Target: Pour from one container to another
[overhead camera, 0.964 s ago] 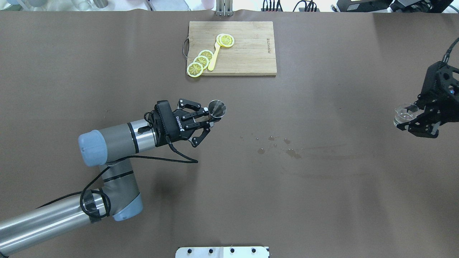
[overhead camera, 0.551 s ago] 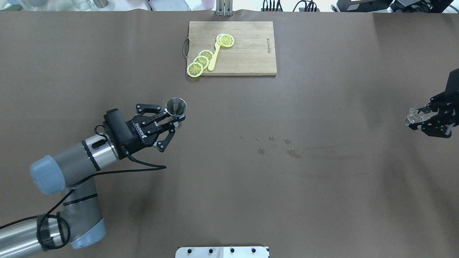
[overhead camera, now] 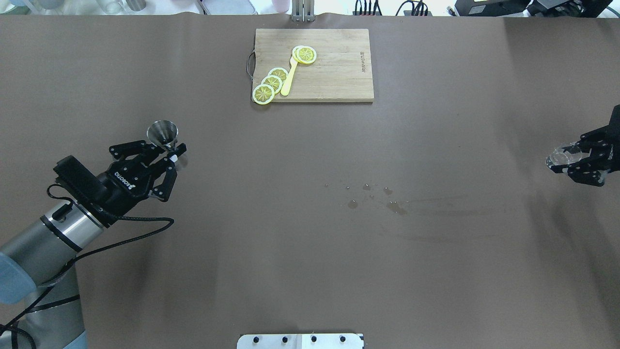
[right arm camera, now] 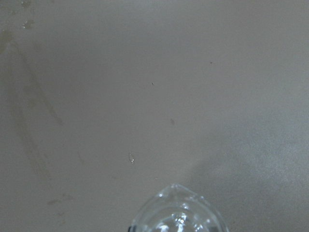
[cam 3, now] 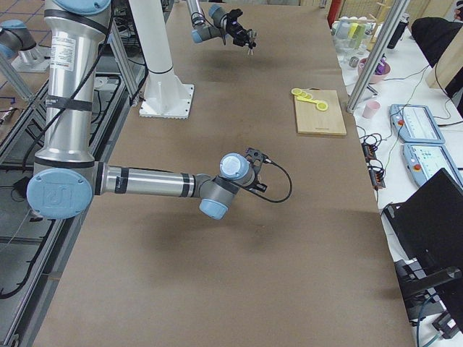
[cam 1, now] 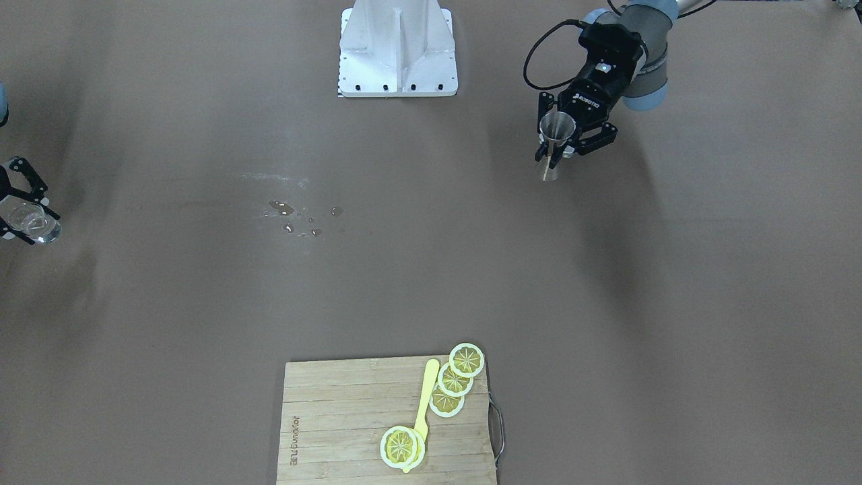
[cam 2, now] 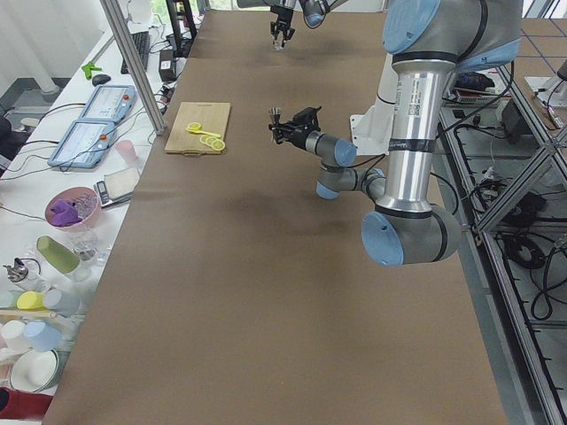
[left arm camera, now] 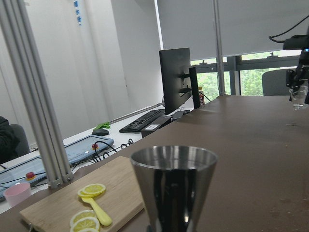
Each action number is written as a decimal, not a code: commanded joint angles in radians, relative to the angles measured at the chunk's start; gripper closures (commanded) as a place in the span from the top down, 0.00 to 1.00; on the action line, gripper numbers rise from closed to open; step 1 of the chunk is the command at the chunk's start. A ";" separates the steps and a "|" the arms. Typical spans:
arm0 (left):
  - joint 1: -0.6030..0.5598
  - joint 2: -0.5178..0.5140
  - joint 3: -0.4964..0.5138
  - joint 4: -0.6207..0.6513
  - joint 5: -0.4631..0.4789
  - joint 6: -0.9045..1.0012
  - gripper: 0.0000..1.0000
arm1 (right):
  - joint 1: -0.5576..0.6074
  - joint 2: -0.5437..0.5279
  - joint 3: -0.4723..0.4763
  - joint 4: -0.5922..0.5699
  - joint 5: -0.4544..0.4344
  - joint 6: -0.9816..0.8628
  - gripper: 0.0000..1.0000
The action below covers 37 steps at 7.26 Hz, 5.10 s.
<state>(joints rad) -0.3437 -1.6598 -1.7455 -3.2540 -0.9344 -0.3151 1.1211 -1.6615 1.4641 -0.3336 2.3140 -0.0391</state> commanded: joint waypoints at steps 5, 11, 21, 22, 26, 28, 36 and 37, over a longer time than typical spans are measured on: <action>0.083 0.071 0.017 0.020 0.445 -0.128 0.00 | -0.064 0.029 -0.145 0.229 -0.113 0.033 0.00; 0.080 0.051 0.015 0.502 0.625 -0.509 0.00 | -0.126 0.085 -0.249 0.331 -0.166 0.082 0.00; 0.008 0.055 0.041 1.318 0.691 -1.429 0.00 | -0.040 0.043 -0.249 0.380 -0.014 0.146 1.00; -0.017 0.055 0.052 1.323 0.663 -1.435 0.00 | -0.002 0.017 -0.248 0.361 0.017 0.146 1.00; -0.066 0.077 0.121 1.326 0.557 -1.581 0.00 | 0.173 -0.136 0.154 -0.385 0.182 0.228 1.00; -0.083 0.092 0.170 1.330 0.552 -1.674 0.00 | 0.248 -0.175 0.405 -0.920 0.144 0.257 1.00; -0.084 0.115 0.227 1.330 0.509 -1.766 0.16 | 0.499 -0.173 0.532 -1.529 -0.008 0.255 1.00; -0.084 0.114 0.225 1.330 0.511 -1.768 0.18 | 0.499 -0.178 0.518 -1.529 -0.011 0.248 1.00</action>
<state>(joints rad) -0.4287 -1.5441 -1.5199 -1.9236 -0.4240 -2.0805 1.6037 -1.8368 1.9914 -1.8619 2.3056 0.2150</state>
